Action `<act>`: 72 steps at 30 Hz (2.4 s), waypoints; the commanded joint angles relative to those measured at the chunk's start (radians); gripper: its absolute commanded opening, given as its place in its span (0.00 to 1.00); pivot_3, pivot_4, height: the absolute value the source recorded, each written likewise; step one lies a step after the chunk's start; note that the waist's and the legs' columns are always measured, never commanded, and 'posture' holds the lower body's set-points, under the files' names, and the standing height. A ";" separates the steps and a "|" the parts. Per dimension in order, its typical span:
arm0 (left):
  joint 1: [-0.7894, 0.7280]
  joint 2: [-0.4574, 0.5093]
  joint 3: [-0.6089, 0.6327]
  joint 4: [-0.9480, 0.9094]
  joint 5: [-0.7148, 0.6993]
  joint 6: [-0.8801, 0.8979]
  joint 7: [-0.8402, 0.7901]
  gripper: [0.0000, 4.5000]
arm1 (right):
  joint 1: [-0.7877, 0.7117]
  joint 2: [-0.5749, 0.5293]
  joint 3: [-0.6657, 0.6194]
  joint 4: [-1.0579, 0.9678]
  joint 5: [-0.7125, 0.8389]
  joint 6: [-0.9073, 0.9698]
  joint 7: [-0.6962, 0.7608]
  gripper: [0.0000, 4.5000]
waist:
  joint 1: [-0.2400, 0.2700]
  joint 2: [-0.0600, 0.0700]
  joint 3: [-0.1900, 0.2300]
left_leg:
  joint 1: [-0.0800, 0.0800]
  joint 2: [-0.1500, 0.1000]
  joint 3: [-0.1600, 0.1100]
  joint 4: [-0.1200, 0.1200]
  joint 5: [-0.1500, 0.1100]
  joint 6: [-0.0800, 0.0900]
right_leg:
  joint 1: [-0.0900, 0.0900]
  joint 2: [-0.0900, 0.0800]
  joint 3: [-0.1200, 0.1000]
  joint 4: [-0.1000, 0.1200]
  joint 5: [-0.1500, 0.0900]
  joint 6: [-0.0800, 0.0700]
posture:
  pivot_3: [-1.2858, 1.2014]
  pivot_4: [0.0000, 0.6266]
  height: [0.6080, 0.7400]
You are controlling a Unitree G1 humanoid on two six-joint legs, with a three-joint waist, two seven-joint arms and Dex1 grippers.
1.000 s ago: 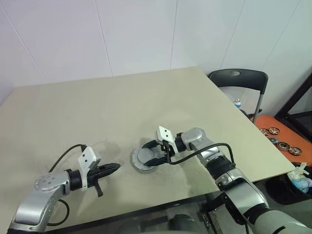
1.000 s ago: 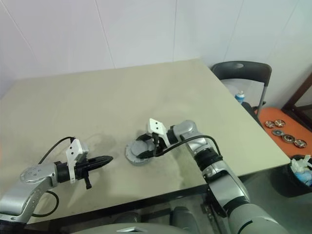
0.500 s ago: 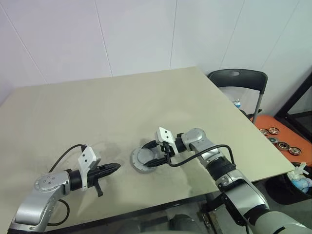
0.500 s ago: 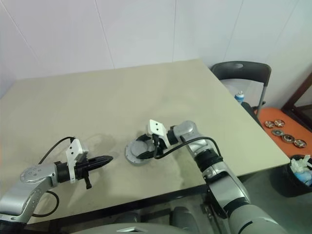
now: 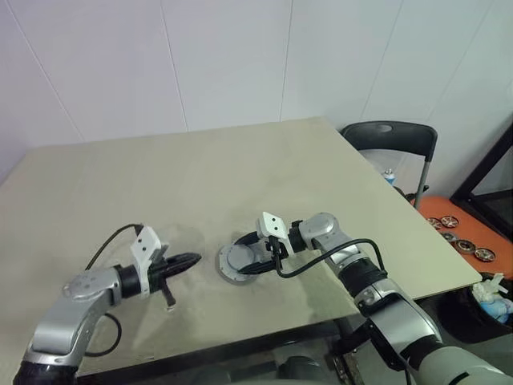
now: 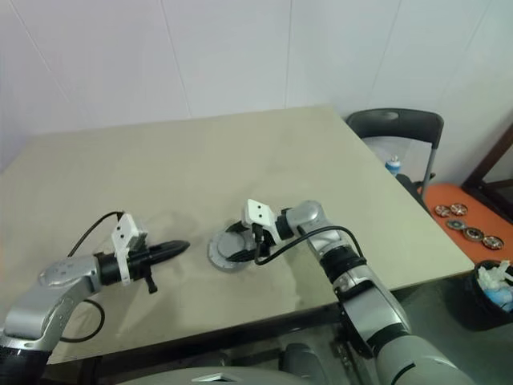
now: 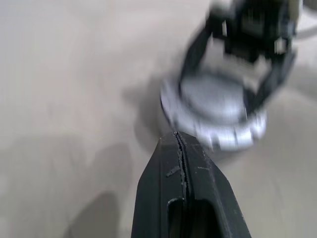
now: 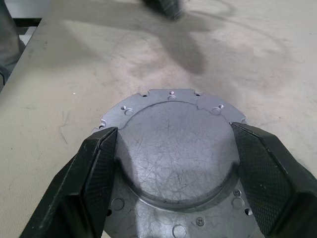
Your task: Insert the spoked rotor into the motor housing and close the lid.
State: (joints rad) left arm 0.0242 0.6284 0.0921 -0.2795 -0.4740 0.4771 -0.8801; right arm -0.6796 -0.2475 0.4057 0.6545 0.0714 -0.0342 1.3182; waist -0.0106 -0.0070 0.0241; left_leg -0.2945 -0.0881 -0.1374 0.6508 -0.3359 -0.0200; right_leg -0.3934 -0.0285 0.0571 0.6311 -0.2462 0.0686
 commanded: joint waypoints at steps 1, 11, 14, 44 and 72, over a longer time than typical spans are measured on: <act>-0.036 -0.006 -0.007 -0.034 -0.026 0.021 0.010 0.00 | 0.004 -0.026 0.027 0.048 -0.059 0.047 0.009 0.71 | -0.001 -0.001 -0.001 | 0.000 0.000 0.000 0.000 0.000 0.000 | 0.000 0.000 0.000 0.000 0.000 0.000 | 0.52 0.00 1.00; -0.030 -0.016 -0.029 -0.039 -0.022 0.023 0.019 0.00 | 0.018 -0.044 0.049 -0.014 -0.050 0.194 0.072 0.71 | 0.004 -0.001 -0.002 | -0.001 0.000 -0.001 -0.002 -0.001 0.001 | -0.001 0.000 0.000 -0.002 -0.001 0.001 | 0.52 0.00 1.00; -0.017 -0.016 -0.024 -0.046 -0.024 0.025 0.025 0.00 | 0.014 -0.056 0.055 -0.002 -0.069 0.155 0.071 0.71 | 0.006 -0.001 -0.002 | -0.002 0.000 -0.001 -0.002 -0.002 0.002 | -0.001 -0.001 0.000 -0.003 -0.001 0.001 | 0.52 0.00 1.00; -0.123 -0.136 -0.212 0.037 0.017 0.100 0.081 0.00 | 0.009 -0.015 0.032 0.019 -0.064 0.131 0.008 0.71 | 0.000 0.001 -0.002 | -0.002 0.000 -0.001 -0.002 -0.002 0.003 | -0.001 -0.001 0.000 -0.003 -0.001 0.002 | 0.52 0.00 1.00; -0.136 -0.163 -0.230 0.069 0.066 0.073 0.097 0.00 | -0.008 -0.009 0.011 0.027 -0.057 0.190 -0.033 0.99 | 0.000 0.001 -0.002 | -0.002 0.000 -0.001 -0.002 -0.002 0.003 | -0.001 0.000 0.000 -0.003 -0.001 0.002 | 0.52 0.00 1.00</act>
State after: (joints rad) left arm -0.0958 0.4550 -0.1431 -0.2077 -0.4186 0.5580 -0.7825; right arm -0.6968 -0.2458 0.3965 0.6332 0.0617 0.0986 1.3046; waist -0.0106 -0.0057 0.0222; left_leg -0.2960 -0.0883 -0.1386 0.6490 -0.3377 -0.0172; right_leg -0.3940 -0.0290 0.0571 0.6286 -0.2475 0.0706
